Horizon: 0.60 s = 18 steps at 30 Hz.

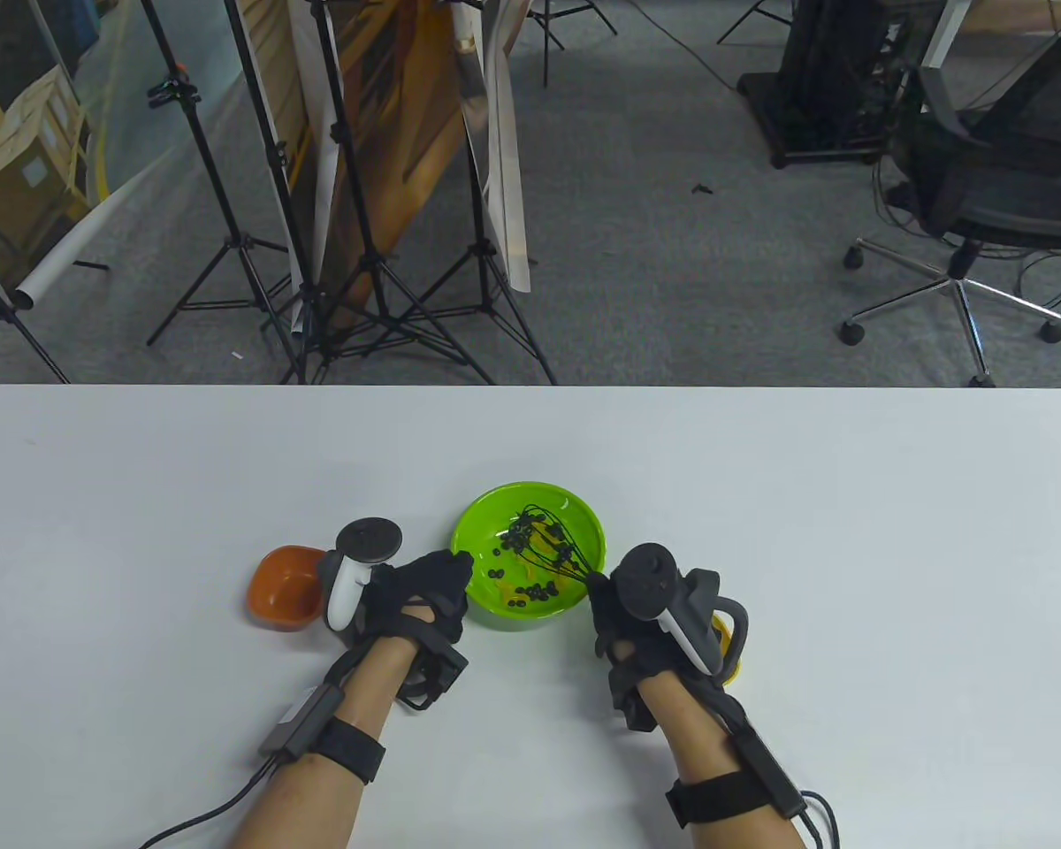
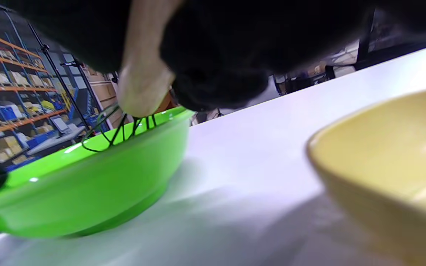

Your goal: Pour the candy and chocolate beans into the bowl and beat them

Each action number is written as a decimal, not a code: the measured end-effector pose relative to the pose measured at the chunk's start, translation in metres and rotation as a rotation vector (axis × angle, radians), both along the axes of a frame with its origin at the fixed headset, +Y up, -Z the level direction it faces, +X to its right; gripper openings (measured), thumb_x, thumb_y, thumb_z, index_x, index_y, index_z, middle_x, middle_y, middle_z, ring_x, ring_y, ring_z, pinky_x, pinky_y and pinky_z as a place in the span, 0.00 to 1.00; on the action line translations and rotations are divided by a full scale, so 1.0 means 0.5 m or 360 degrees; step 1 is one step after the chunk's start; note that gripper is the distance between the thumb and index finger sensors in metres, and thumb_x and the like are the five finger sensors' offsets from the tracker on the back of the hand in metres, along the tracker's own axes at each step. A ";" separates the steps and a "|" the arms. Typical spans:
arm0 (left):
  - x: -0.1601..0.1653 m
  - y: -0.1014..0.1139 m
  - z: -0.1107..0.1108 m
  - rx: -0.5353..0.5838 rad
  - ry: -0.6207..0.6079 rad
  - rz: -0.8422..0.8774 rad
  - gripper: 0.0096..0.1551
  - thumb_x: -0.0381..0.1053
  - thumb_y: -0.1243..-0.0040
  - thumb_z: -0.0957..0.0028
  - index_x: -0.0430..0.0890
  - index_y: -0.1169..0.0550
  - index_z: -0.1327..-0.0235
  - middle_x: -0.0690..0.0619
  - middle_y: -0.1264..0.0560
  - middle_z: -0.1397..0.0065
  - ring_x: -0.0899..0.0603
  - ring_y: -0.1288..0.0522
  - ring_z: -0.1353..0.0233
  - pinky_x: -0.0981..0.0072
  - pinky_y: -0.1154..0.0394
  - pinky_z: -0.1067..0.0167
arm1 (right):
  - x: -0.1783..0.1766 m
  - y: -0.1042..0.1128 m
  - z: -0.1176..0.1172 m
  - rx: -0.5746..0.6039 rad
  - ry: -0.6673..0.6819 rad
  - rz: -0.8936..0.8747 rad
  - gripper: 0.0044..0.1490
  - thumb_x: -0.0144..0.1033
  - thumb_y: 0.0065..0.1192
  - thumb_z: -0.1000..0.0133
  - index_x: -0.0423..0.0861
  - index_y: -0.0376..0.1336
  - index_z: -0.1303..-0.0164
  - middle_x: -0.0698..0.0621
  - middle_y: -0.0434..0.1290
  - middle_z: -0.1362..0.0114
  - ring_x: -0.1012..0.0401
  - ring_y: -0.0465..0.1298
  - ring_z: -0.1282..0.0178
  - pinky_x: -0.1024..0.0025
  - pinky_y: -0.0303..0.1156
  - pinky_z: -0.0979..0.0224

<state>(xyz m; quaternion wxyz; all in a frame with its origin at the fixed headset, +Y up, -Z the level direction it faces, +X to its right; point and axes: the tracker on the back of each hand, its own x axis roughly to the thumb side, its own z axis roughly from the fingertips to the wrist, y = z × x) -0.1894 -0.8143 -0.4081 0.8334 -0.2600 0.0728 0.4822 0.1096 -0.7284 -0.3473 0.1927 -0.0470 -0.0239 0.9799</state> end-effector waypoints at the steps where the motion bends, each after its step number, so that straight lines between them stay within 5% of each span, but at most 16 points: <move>1: 0.001 0.001 0.000 0.0004 -0.0003 -0.0006 0.24 0.70 0.49 0.51 0.52 0.21 0.60 0.63 0.17 0.68 0.50 0.13 0.66 0.66 0.15 0.70 | -0.005 -0.001 0.001 -0.0013 0.0024 -0.0026 0.35 0.57 0.61 0.46 0.39 0.76 0.48 0.46 0.83 0.66 0.57 0.79 0.86 0.59 0.81 0.81; 9: 0.001 0.000 0.001 -0.0004 0.0027 0.0014 0.24 0.70 0.51 0.51 0.52 0.22 0.59 0.63 0.17 0.67 0.50 0.13 0.65 0.67 0.15 0.69 | -0.015 0.044 0.020 -0.0119 0.0259 0.0023 0.34 0.56 0.66 0.47 0.39 0.77 0.49 0.45 0.84 0.67 0.56 0.78 0.86 0.57 0.80 0.81; 18: 0.002 -0.001 0.000 0.0007 0.0019 -0.0006 0.25 0.70 0.50 0.51 0.53 0.22 0.60 0.63 0.17 0.67 0.50 0.13 0.65 0.66 0.15 0.69 | 0.062 0.083 0.021 -0.0111 0.0053 0.0116 0.34 0.56 0.73 0.49 0.39 0.78 0.50 0.44 0.84 0.66 0.54 0.78 0.85 0.56 0.80 0.78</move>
